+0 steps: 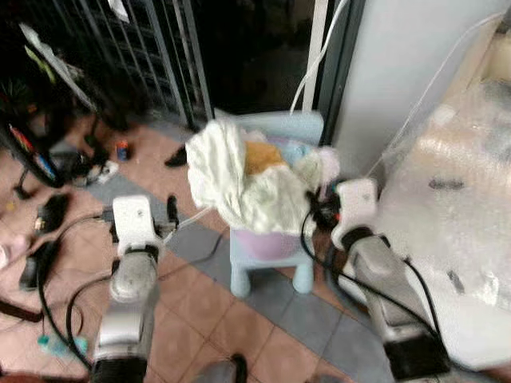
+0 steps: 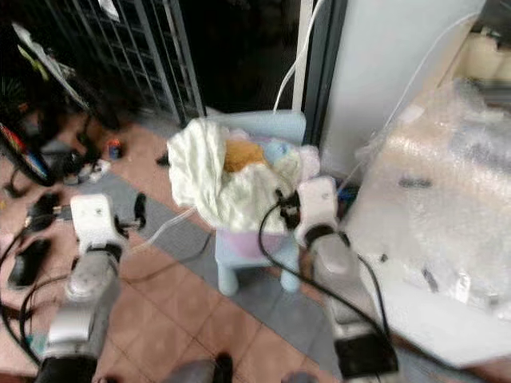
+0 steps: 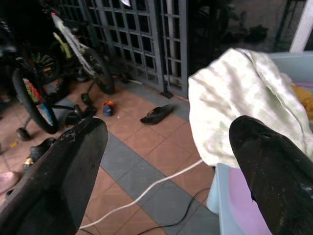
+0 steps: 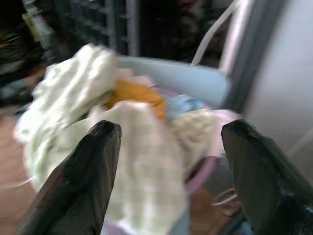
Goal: Clothes washing
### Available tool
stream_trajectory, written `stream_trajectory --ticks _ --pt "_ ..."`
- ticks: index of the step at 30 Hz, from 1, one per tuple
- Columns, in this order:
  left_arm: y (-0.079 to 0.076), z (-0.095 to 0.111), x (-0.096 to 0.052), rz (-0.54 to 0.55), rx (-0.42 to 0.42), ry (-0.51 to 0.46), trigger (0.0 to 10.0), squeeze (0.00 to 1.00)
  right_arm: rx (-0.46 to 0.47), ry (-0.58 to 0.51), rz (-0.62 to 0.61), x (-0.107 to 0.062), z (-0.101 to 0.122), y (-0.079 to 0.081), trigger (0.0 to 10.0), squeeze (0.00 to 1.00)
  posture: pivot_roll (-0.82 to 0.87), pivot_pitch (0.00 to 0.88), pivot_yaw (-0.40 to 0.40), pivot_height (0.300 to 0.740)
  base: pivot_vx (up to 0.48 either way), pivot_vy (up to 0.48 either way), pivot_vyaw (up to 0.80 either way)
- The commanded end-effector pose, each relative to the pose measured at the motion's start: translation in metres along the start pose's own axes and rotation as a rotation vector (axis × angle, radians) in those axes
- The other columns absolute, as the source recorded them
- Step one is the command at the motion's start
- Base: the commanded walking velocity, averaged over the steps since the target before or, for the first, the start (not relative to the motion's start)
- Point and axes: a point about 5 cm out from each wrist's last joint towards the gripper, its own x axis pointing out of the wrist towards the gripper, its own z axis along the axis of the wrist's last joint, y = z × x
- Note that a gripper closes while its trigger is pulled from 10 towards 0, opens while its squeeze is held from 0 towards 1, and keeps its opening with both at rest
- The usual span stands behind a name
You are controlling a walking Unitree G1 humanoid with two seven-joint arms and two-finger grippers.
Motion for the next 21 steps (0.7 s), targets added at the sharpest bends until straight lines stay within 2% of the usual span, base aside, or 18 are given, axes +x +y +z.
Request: stream_trajectory --ticks 1,5,12,14,21 --pt "0.001 0.003 -0.001 -0.001 0.005 -0.01 10.0 0.0 -0.002 0.037 0.026 0.0 -0.006 0.003 10.0 0.0 -0.03 0.05 0.081 0.74 0.0 0.0 0.68" --pt "0.002 0.003 -0.001 -0.007 0.008 -0.01 10.0 0.0 -0.008 0.091 0.066 0.001 -0.012 0.008 10.0 0.0 -0.02 0.05 0.077 0.74 0.2 0.0 0.63" --pt "0.003 0.005 -0.001 -0.019 0.02 -0.013 10.0 0.0 -0.043 0.164 0.105 0.008 -0.016 0.012 10.0 0.0 -0.01 0.067 0.085 0.74 0.296 0.0 0.0" --pt "0.004 0.005 -0.001 -0.021 0.023 -0.01 10.0 0.0 -0.064 0.181 0.086 0.013 -0.014 0.01 10.0 0.0 -0.01 0.094 0.096 0.74 0.356 0.0 0.0" --pt "0.006 0.004 -0.005 -0.018 0.022 -0.001 10.0 0.0 -0.106 0.234 0.05 0.018 -0.017 0.006 10.0 0.0 0.0 0.091 0.087 0.74 0.411 0.0 0.0"
